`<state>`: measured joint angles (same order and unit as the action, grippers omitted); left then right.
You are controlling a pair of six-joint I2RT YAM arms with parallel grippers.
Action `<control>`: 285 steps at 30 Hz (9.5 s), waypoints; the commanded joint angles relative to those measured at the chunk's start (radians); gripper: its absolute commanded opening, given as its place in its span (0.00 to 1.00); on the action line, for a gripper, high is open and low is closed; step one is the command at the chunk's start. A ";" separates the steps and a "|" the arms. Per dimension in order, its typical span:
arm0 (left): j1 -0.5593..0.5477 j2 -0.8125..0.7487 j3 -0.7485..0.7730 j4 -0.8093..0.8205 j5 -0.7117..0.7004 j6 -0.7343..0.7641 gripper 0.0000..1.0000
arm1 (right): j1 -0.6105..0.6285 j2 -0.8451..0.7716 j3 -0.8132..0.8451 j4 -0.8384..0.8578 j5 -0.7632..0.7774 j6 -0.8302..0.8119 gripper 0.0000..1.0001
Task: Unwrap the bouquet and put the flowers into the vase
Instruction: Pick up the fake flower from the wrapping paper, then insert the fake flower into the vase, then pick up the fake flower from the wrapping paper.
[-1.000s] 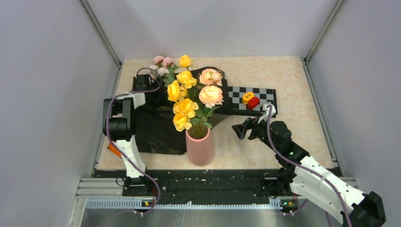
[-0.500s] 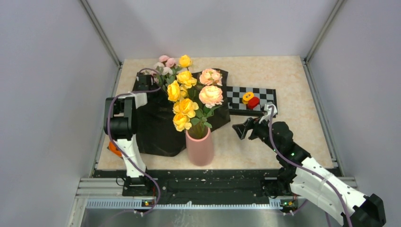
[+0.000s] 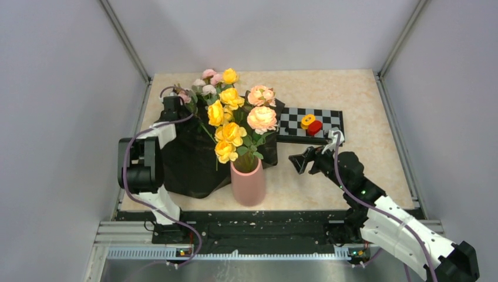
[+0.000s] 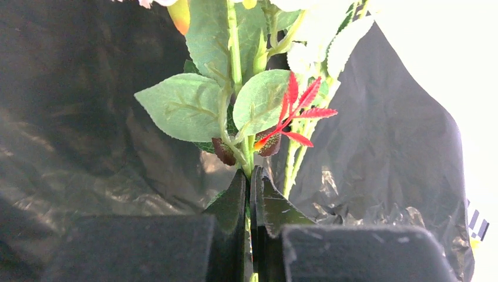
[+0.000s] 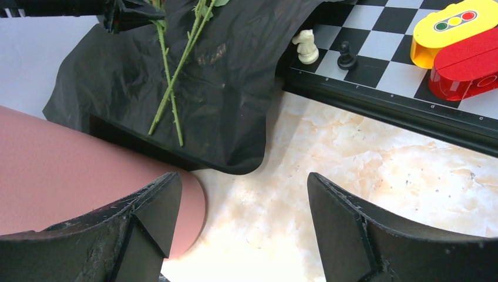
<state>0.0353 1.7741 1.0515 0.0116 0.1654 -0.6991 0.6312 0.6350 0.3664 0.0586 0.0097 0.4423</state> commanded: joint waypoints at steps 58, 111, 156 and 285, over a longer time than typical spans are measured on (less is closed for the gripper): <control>0.021 -1.061 0.479 -0.437 0.440 0.219 0.00 | -0.257 0.122 0.193 -0.106 -0.055 -0.089 0.98; -0.417 -0.795 0.311 0.115 0.495 0.265 0.00 | -0.276 0.112 0.163 -0.086 0.024 -0.130 0.97; -0.532 -0.984 -0.010 -0.088 0.519 0.378 0.43 | -0.278 0.155 0.157 -0.066 0.018 -0.126 0.97; 0.035 -0.248 0.310 -0.294 0.109 0.221 0.81 | -0.300 0.129 0.145 -0.065 -0.035 -0.113 0.96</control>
<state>0.0662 1.4502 1.3560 -0.3588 0.2317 -0.4725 0.3435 0.7681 0.5102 -0.0448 -0.0174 0.3252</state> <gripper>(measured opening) 0.834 0.963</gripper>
